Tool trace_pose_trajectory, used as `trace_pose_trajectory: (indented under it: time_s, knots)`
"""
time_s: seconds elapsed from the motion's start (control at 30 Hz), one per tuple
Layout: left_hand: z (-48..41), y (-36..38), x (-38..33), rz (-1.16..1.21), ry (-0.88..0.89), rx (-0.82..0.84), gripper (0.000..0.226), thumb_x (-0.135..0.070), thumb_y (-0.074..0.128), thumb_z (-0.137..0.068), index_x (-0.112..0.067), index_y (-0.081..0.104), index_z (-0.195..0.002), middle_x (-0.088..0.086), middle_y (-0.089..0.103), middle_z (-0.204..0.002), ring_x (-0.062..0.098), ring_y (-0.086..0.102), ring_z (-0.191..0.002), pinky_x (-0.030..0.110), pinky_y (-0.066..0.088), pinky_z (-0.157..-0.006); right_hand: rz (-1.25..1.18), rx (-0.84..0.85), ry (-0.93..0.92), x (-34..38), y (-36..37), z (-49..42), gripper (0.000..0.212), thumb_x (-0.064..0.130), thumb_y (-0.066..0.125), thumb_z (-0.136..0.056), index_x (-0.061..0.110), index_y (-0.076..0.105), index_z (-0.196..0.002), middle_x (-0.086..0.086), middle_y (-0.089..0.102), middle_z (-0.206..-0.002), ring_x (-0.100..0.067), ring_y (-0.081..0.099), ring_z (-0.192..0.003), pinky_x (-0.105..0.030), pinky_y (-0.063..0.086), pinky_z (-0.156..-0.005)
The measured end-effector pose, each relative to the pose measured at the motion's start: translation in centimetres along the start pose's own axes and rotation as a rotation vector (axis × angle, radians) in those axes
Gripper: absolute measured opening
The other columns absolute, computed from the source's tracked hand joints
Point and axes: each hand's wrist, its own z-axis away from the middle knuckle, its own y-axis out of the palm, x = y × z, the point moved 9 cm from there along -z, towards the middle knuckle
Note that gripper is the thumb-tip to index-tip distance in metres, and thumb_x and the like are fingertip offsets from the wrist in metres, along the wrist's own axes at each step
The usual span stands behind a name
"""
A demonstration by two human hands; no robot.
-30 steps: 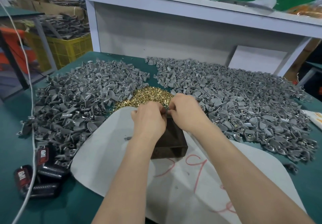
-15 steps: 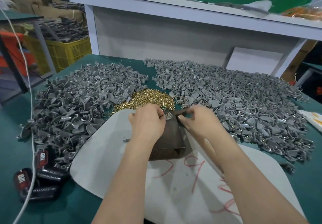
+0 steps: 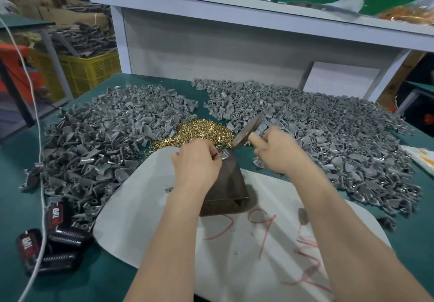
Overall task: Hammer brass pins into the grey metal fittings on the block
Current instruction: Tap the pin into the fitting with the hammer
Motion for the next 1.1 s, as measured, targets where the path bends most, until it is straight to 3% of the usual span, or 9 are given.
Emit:
trace_pose_trajectory:
  time_s: [0.1, 0.2, 0.3, 0.43, 0.57, 0.73, 0.9, 1.0, 1.1]
  knots:
    - [0.0, 0.0, -0.1, 0.009, -0.004, 0.009, 0.007, -0.021, 0.061, -0.089, -0.023, 0.068, -0.087, -0.002, 0.067, -0.092, 0.022, 0.060, -0.094, 0.041, 0.047, -0.089, -0.056, -0.049, -0.162, 1.4, -1.9, 1.4, 0.024, 0.019, 0.054, -0.093, 0.007, 0.049, -0.113, -0.011, 0.065, -0.095, -0.030, 0.066, -0.082, -0.045, 0.056, -0.073]
    - [0.1, 0.0, -0.1, 0.010, -0.002, 0.014, 0.007, -0.020, 0.061, -0.088, -0.023, 0.068, -0.086, 0.000, 0.069, -0.092, 0.024, 0.060, -0.095, 0.041, 0.048, -0.089, 0.009, -0.211, -0.307, 2.7, -3.6, 3.1, 0.027, 0.023, 0.053, -0.094, 0.018, 0.054, -0.120, -0.002, 0.065, -0.094, -0.021, 0.062, -0.075, -0.032, 0.051, -0.063]
    - [0.1, 0.0, -0.1, 0.047, -0.007, 0.006, 0.010, -0.019, 0.062, -0.087, -0.022, 0.067, -0.080, 0.003, 0.070, -0.089, 0.027, 0.062, -0.094, 0.040, 0.049, -0.088, -0.182, -0.469, -0.408, 3.6, -5.4, 5.4, 0.036, 0.023, 0.056, -0.093, 0.023, 0.056, -0.129, -0.004, 0.067, -0.111, -0.021, 0.062, -0.095, -0.029, 0.047, -0.084]
    - [0.1, 0.1, -0.1, 0.040, -0.003, 0.014, 0.008, -0.020, 0.063, -0.086, -0.018, 0.071, -0.087, 0.003, 0.070, -0.090, 0.027, 0.062, -0.094, 0.039, 0.050, -0.085, 0.006, -0.258, -0.378, 3.7, -1.1, 5.3, 0.040, 0.026, 0.053, -0.095, 0.030, 0.051, -0.134, 0.000, 0.063, -0.124, -0.024, 0.061, -0.107, -0.034, 0.048, -0.091]
    - [0.0, -0.1, -0.2, 0.052, 0.021, -0.019, 0.011, -0.015, 0.062, -0.085, -0.015, 0.070, -0.079, 0.007, 0.070, -0.084, 0.030, 0.063, -0.089, 0.039, 0.051, -0.083, -0.199, -0.496, -0.457, 3.5, -4.7, 6.0, 0.040, 0.021, 0.055, -0.094, 0.021, 0.052, -0.134, -0.001, 0.064, -0.124, -0.019, 0.061, -0.110, -0.037, 0.049, -0.096]
    - [0.0, 0.0, 0.0, 0.046, 0.008, -0.011, 0.007, -0.018, 0.064, -0.085, -0.017, 0.070, -0.087, 0.005, 0.071, -0.092, 0.029, 0.062, -0.094, 0.039, 0.050, -0.087, 0.023, -0.298, -0.475, 4.2, -1.2, 5.8, 0.039, 0.019, 0.055, -0.093, 0.023, 0.055, -0.132, 0.002, 0.062, -0.127, -0.020, 0.060, -0.111, -0.029, 0.042, -0.095]
    - [-0.2, 0.0, 0.1, 0.062, 0.013, -0.025, 0.009, -0.017, 0.063, -0.085, -0.012, 0.071, -0.083, 0.008, 0.070, -0.087, 0.032, 0.063, -0.091, 0.040, 0.051, -0.084, -0.192, -0.538, -0.466, 3.9, -4.7, 6.3, 0.039, 0.020, 0.058, -0.092, 0.024, 0.056, -0.131, 0.006, 0.064, -0.121, -0.011, 0.061, -0.104, -0.029, 0.048, -0.095]
    - [-0.1, -0.1, 0.2, 0.044, 0.008, -0.013, 0.011, -0.019, 0.065, -0.084, -0.014, 0.070, -0.092, 0.007, 0.070, -0.096, 0.031, 0.062, -0.096, 0.039, 0.050, -0.085, -0.007, -0.295, -0.482, 4.9, -0.5, 6.6, 0.039, 0.023, 0.056, -0.092, 0.030, 0.055, -0.130, -0.002, 0.068, -0.112, -0.024, 0.064, -0.098, -0.034, 0.052, -0.085]
    - [-0.1, -0.1, 0.2, 0.036, 0.004, 0.000, 0.010, -0.020, 0.064, -0.085, -0.016, 0.071, -0.092, 0.006, 0.071, -0.095, 0.029, 0.063, -0.094, 0.039, 0.052, -0.084, -0.049, -0.271, -0.424, 4.1, -1.7, 4.8, 0.029, 0.023, 0.055, -0.092, 0.028, 0.058, -0.121, -0.005, 0.069, -0.101, -0.028, 0.064, -0.090, -0.036, 0.053, -0.079]
